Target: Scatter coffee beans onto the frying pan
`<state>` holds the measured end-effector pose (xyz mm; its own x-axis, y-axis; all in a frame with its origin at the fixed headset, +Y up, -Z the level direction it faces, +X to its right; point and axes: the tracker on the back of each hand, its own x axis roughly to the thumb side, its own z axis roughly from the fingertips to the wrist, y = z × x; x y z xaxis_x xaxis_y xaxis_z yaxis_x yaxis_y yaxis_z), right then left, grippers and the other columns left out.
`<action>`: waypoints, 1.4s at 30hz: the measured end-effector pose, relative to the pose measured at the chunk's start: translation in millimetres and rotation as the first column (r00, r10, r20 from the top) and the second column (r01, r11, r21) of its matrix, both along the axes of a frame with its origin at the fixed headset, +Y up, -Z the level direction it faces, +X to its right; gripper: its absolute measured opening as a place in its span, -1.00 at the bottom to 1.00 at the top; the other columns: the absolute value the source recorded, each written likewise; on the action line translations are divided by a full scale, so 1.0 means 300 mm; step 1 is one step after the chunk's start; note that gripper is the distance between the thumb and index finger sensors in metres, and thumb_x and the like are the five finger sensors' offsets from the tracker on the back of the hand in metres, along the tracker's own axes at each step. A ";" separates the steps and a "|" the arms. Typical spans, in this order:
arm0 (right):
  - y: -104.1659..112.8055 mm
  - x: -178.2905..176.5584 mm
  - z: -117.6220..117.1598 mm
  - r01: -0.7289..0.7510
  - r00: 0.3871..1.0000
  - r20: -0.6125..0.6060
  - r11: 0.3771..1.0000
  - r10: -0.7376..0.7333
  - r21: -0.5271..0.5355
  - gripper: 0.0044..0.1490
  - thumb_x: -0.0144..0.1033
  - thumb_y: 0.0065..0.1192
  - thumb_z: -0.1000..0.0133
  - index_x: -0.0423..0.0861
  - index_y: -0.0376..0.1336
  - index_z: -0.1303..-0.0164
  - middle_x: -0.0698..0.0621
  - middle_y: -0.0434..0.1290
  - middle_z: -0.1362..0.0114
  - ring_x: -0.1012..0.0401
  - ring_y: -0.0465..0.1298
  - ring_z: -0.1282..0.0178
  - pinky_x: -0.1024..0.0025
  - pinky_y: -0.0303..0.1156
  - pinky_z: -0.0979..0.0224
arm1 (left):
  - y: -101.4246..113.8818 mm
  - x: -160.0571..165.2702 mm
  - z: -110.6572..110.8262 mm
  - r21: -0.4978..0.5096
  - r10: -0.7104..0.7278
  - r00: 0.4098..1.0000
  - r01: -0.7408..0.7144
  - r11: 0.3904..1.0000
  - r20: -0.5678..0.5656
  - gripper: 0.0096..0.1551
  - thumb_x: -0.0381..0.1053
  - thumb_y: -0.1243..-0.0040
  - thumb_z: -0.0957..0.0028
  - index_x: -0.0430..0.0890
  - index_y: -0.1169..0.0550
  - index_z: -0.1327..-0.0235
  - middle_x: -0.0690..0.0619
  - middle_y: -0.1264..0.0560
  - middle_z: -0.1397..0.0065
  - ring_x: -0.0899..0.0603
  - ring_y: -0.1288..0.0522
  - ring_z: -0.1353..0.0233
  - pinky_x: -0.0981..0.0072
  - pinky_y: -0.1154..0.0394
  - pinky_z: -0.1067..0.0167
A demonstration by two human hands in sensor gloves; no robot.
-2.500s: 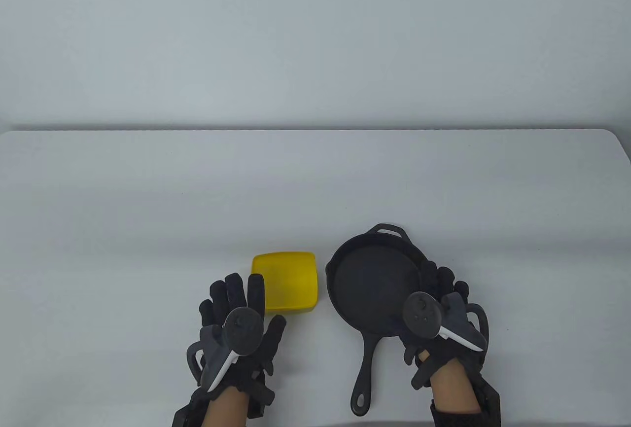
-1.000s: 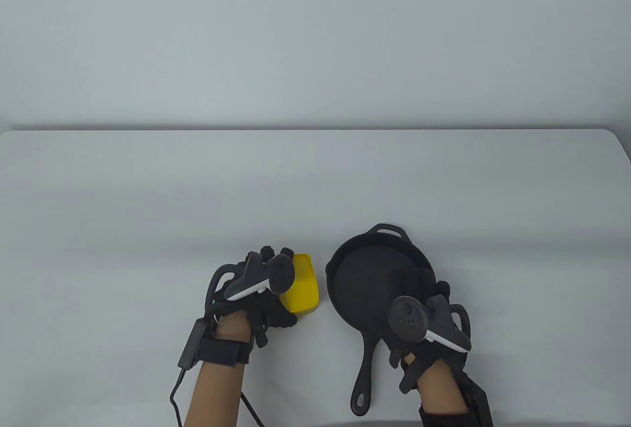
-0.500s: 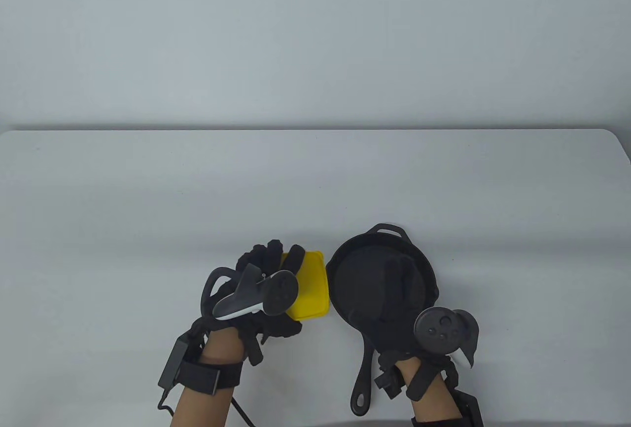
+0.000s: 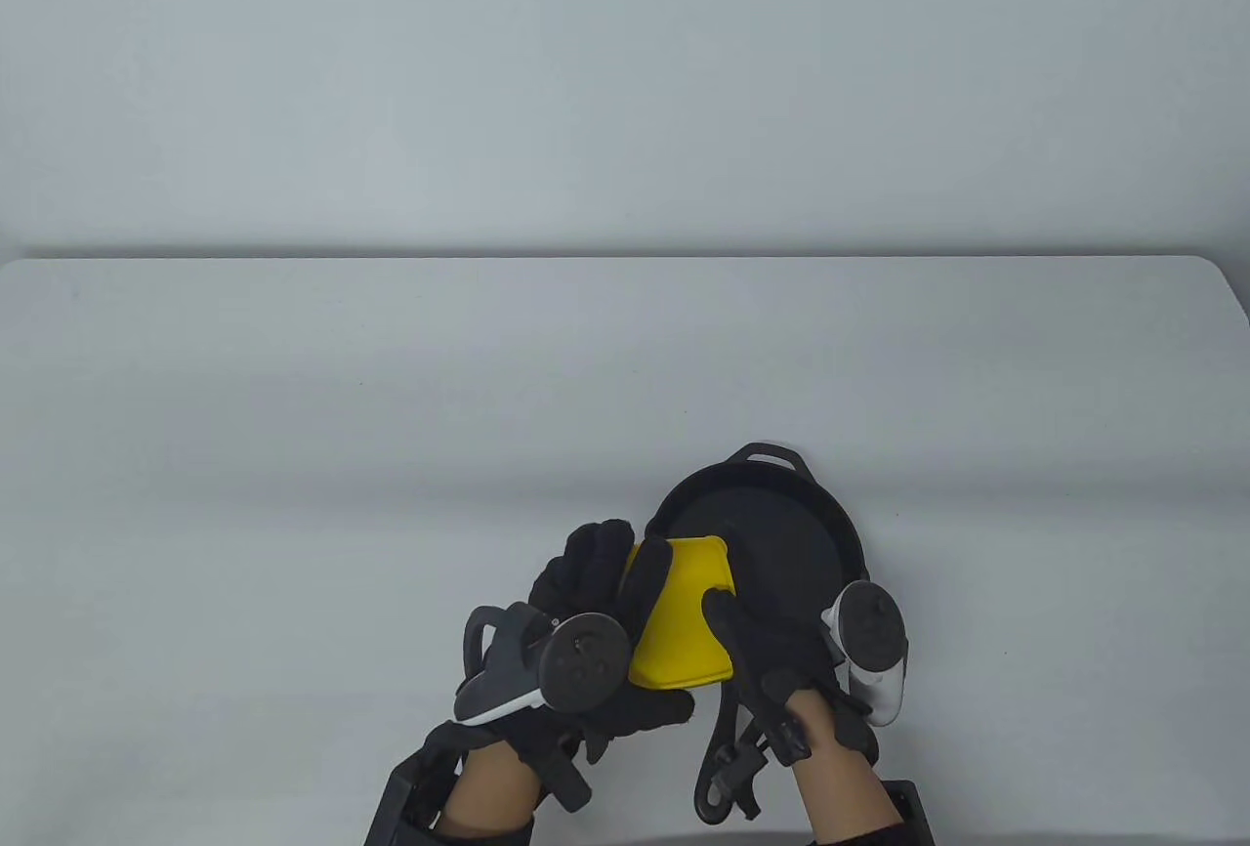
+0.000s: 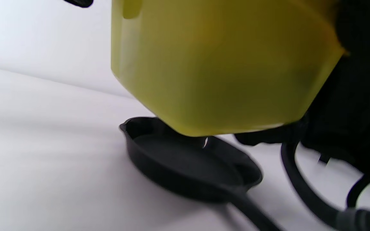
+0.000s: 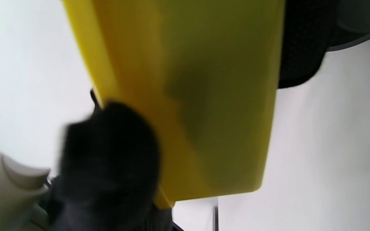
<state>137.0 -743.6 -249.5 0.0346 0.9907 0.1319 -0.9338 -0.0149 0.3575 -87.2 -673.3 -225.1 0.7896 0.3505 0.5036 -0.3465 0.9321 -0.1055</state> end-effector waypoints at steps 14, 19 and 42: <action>-0.019 0.037 -0.003 0.214 0.977 0.012 0.977 -0.214 0.002 -0.06 0.00 -0.28 -0.37 -0.20 -0.55 -0.60 -0.51 -0.54 -0.50 -0.39 0.34 -0.30 -0.02 0.53 -0.17 | -0.297 -0.120 -0.062 -0.409 0.903 0.349 -0.884 0.229 -0.249 0.31 0.79 0.22 0.22 0.13 0.35 -0.54 -0.19 0.37 -0.63 -0.45 0.32 -0.64 -0.36 0.13 -0.52; -0.026 0.012 0.006 0.201 0.979 -0.036 0.980 -0.201 -0.010 -0.05 0.00 -0.31 -0.37 -0.21 -0.59 -0.59 -0.51 -0.56 -0.49 -0.39 0.32 -0.31 -0.03 0.52 -0.18 | -0.396 -0.072 -0.061 -0.492 0.908 0.130 -0.866 -0.092 -0.399 0.27 0.79 0.34 0.24 0.15 0.40 -0.50 -0.23 0.38 -0.60 -0.48 0.23 -0.63 -0.33 -0.01 -0.51; -0.022 -0.011 -0.001 0.035 0.992 -0.120 0.997 -0.027 0.067 0.01 -0.07 -0.11 -0.36 -0.14 -0.55 -0.64 -0.47 -0.59 -0.51 -0.51 -0.30 -0.47 -0.40 0.05 -0.40 | -0.404 -0.033 -0.020 -0.511 0.874 0.101 -0.840 -0.181 -0.475 0.13 0.73 0.35 0.17 0.24 0.28 -0.55 -0.30 0.13 -0.60 -0.51 -0.20 -0.49 0.00 -0.48 -0.25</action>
<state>133.8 -750.2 -249.9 0.0847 0.9775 0.1932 -0.8849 -0.0153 0.4656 -97.0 -794.6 -231.2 -0.4832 0.8537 -0.1940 -0.7618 -0.5192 -0.3874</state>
